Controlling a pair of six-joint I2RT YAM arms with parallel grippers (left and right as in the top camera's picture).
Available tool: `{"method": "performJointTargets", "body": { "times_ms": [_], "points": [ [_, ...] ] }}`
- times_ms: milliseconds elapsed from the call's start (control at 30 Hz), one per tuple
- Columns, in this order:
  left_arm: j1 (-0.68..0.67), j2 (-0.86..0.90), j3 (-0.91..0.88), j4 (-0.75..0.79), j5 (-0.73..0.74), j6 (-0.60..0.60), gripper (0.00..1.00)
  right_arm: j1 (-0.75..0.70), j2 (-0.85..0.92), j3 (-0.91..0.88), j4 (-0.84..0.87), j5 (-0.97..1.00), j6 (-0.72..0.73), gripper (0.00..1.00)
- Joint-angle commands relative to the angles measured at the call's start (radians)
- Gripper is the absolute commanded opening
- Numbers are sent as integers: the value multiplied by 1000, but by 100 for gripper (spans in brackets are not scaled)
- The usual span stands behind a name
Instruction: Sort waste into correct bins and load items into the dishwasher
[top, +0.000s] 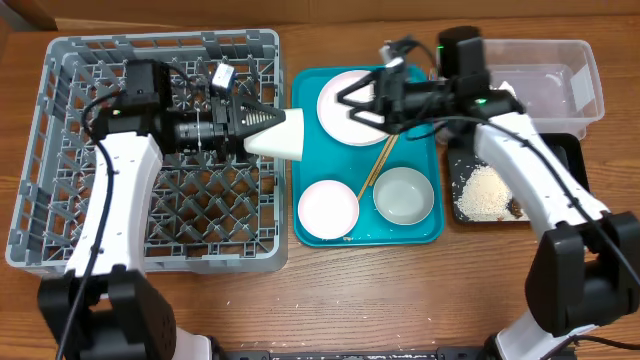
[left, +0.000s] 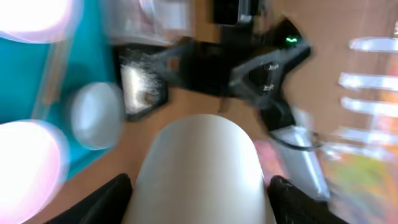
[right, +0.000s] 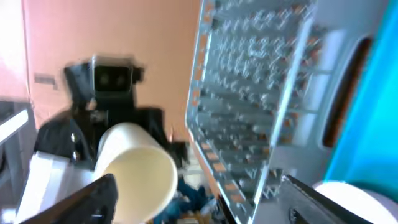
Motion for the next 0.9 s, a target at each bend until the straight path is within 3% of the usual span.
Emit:
{"method": "performJointTargets", "body": {
  "times_ms": [0, 67, 133, 367, 633, 733, 867],
  "points": [
    [3, -131, 159, -90, -448, 1, 23, -42, 3, -3, -115, 19, -138, 87],
    [-18, -182, 236, -203, -699, 0, 23, -47, 3, -3, -217, 100, -203, 88],
    [-40, -209, 267, -279, -858, 0, 24, -47, 3, -2, -286, 149, -249, 89],
    [-168, -208, 248, -530, -1221, -50, 23, -47, -8, -1, -552, 383, -354, 89],
    [-240, -194, -18, -437, -1264, -121, 22, -47, -265, 61, -707, 713, -346, 89],
    [-267, -194, -106, -370, -1264, -121, 22, -47, -365, 122, -775, 853, -346, 93],
    [-304, -194, -183, -303, -1289, -143, 22, -47, -473, 141, -790, 898, -346, 99]
  ]
}}
